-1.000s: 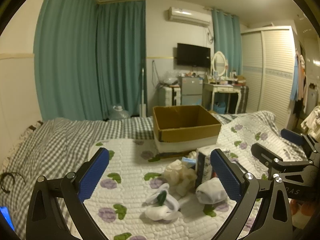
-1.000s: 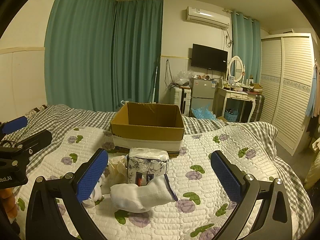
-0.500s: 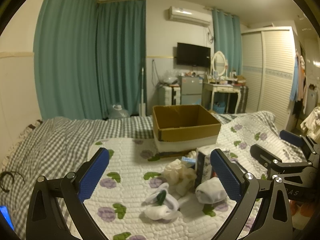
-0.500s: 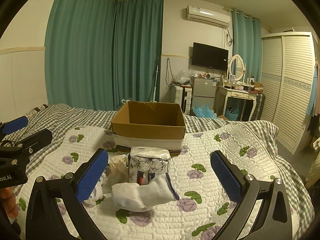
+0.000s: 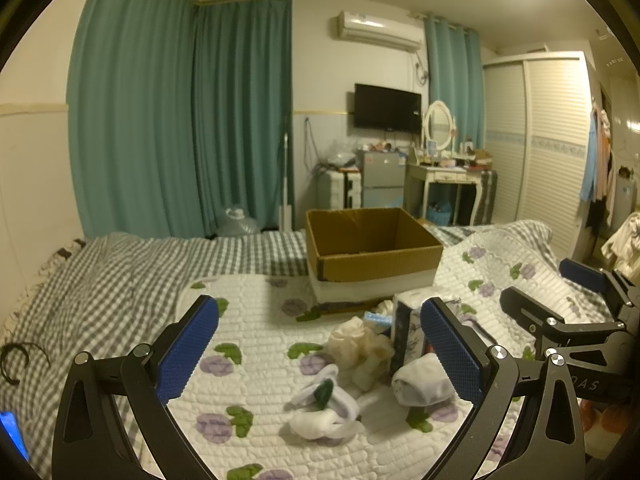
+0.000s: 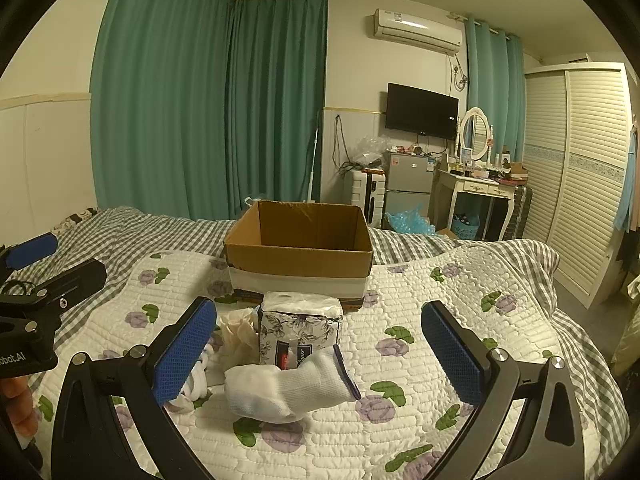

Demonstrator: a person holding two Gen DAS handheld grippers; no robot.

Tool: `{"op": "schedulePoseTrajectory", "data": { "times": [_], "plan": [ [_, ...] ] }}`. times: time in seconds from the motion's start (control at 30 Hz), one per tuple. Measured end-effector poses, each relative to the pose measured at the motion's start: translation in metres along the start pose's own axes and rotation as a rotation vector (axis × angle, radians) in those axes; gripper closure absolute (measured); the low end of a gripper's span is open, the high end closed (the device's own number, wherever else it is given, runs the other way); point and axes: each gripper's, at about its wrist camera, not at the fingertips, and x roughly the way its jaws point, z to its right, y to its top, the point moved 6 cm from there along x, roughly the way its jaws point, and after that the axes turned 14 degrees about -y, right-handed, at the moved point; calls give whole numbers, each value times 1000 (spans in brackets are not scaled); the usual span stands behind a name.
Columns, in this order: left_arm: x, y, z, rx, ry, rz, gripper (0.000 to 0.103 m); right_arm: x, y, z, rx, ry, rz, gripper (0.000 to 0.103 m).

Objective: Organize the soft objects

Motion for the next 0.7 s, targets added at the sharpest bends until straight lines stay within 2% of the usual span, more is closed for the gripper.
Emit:
{"op": "schedulePoseTrajectory", "data": {
  "times": [0.7],
  "plan": [
    [0, -2, -1, -3, 2, -2, 0, 0, 2, -2, -10, 6, -3, 0]
  ]
}}
